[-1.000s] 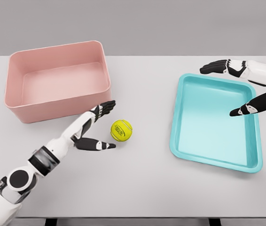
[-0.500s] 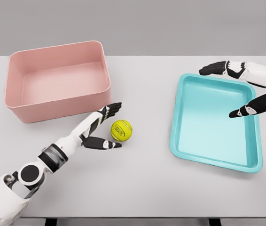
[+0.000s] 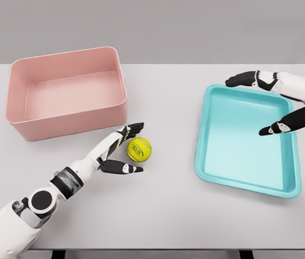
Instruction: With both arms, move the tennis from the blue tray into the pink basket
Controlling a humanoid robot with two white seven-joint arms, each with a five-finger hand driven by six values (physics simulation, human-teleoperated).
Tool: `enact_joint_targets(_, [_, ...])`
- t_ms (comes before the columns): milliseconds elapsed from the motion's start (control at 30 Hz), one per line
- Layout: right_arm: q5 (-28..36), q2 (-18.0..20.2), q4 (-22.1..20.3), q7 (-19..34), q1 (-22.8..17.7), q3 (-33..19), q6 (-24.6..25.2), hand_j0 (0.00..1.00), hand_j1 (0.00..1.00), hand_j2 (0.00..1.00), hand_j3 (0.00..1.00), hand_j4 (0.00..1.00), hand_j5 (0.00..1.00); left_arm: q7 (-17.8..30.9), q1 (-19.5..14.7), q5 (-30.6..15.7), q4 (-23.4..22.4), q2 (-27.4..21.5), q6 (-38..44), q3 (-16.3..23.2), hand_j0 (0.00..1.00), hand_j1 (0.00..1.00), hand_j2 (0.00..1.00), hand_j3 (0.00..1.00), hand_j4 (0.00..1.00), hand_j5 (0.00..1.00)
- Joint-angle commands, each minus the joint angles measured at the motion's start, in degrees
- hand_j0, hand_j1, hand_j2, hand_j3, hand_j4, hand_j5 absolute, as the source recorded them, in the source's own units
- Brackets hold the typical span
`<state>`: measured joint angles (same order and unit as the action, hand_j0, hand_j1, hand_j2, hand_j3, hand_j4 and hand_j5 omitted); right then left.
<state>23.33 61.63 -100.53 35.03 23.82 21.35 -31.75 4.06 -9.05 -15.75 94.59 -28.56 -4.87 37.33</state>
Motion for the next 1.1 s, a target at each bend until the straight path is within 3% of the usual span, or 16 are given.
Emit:
enact_joint_targets(0, [0.4, -0.55, -0.02, -0.03, 0.09, 0.1, 0.2, 1.0, 1.0, 1.0, 1.0, 1.0, 1.0, -0.02, 0.0, 0.37, -0.02, 0.08, -0.05, 0.02, 0.85, 0.85, 0.85, 0.85, 0.85, 0.85])
enact_joint_targets(133, [0.49, -0.46, -0.02, -0.03, 0.26, 0.1, 0.11, 1.0, 1.0, 1.0, 1.0, 1.0, 1.0, -0.02, 0.0, 1.33, 0.06, 0.26, -0.67, 0.02, 0.61, 0.61, 0.61, 0.61, 0.61, 0.61])
enact_joint_targets(233, [0.49, -0.46, -0.02, -0.03, 0.26, 0.1, 0.11, 1.0, 1.0, 1.0, 1.0, 1.0, 1.0, -0.02, 0.09, 1.42, 0.33, 0.26, -0.76, 0.02, 0.53, 0.53, 0.53, 0.53, 0.53, 0.53])
enact_joint_targets(533, [0.49, -0.46, -0.02, -0.03, 0.35, 0.01, 0.11, 1.0, 1.0, 1.0, 1.0, 1.0, 1.0, 0.07, 0.26, 1.42, 5.07, -0.1, -0.85, 0.02, 0.51, 0.51, 0.51, 0.51, 0.51, 0.51])
enact_joint_targets(833, [0.66, -0.2, -0.02, -0.03, 0.53, -0.08, 0.46, 1.0, 1.0, 1.0, 1.0, 1.0, 1.0, 0.07, -0.62, 1.95, 6.39, 0.08, -2.78, -0.24, 0.51, 0.51, 0.51, 0.51, 0.51, 0.51])
enact_joint_targets(1067, [0.66, 0.24, -0.02, -0.03, 0.61, -0.25, 0.38, 1.0, 1.0, 1.0, 1.0, 1.0, 1.0, 0.16, -1.32, 1.95, 6.48, 0.17, -11.56, -0.33, 0.51, 0.51, 0.51, 0.51, 0.51, 0.51])
